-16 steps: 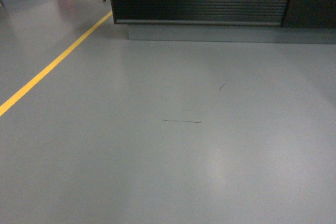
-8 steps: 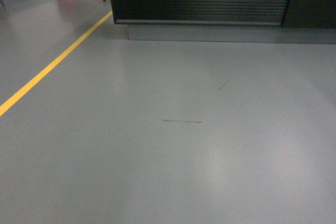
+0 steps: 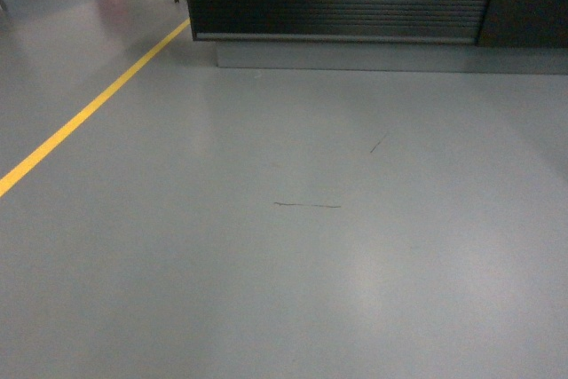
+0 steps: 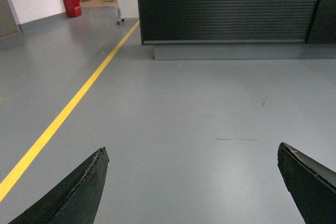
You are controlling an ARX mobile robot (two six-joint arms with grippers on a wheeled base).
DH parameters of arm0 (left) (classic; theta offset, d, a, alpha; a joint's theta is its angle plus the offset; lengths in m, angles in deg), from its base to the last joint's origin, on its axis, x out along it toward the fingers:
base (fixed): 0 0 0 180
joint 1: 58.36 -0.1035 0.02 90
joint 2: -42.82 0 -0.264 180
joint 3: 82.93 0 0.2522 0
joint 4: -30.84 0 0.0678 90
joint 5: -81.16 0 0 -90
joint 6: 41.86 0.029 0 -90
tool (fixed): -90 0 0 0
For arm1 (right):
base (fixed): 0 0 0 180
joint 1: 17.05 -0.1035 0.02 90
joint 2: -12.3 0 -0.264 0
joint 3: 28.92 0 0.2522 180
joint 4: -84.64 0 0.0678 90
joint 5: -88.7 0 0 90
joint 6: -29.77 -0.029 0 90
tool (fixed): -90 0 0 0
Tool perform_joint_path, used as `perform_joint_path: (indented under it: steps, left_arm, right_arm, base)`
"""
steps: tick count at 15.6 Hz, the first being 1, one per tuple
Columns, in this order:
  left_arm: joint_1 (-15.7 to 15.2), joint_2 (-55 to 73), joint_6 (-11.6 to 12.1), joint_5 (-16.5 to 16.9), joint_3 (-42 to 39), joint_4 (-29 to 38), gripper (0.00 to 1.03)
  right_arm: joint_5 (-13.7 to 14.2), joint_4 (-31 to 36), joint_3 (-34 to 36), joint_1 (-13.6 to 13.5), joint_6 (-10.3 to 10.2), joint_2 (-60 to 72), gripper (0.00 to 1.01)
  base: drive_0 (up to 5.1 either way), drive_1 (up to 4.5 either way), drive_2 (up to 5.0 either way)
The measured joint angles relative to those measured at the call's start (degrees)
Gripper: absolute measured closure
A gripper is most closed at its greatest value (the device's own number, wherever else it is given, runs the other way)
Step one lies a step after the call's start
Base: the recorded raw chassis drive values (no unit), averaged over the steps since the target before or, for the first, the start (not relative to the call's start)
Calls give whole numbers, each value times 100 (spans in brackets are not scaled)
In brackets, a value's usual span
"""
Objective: Place dark red mango on scale at checkout
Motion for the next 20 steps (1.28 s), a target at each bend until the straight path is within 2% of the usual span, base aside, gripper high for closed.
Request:
perform_joint_path:
  steps: [11, 20]
  left_arm:
    - [0, 0, 0, 0, 0, 0, 5]
    - [0, 0, 0, 0, 0, 0, 5]
  right_arm:
    - [0, 0, 0, 0, 0, 0, 3]
    - [0, 2, 0, 0, 0, 0, 3]
  base:
    - [0, 0, 0]
    - [-2, 244, -247]
